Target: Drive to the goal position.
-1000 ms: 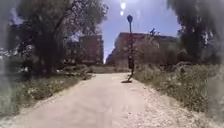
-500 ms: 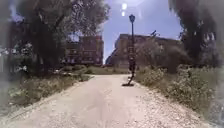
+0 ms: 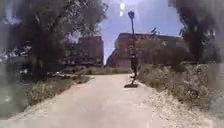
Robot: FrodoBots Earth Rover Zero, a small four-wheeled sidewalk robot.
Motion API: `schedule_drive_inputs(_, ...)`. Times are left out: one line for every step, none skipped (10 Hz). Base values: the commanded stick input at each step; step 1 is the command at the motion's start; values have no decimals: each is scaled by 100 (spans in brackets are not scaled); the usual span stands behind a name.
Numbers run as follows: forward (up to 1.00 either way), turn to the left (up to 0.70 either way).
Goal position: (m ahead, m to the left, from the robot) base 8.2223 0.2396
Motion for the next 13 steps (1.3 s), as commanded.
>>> schedule_drive_inputs(85,0)
schedule_drive_inputs(85,0)
schedule_drive_inputs(85,0)
schedule_drive_inputs(85,0)
schedule_drive_inputs(85,0)
schedule_drive_inputs(85,0)
schedule_drive_inputs(85,0)
schedule_drive_inputs(85,0)
schedule_drive_inputs(85,0)
schedule_drive_inputs(85,0)
schedule_drive_inputs(85,0)
schedule_drive_inputs(85,0)
schedule_drive_inputs(85,0)
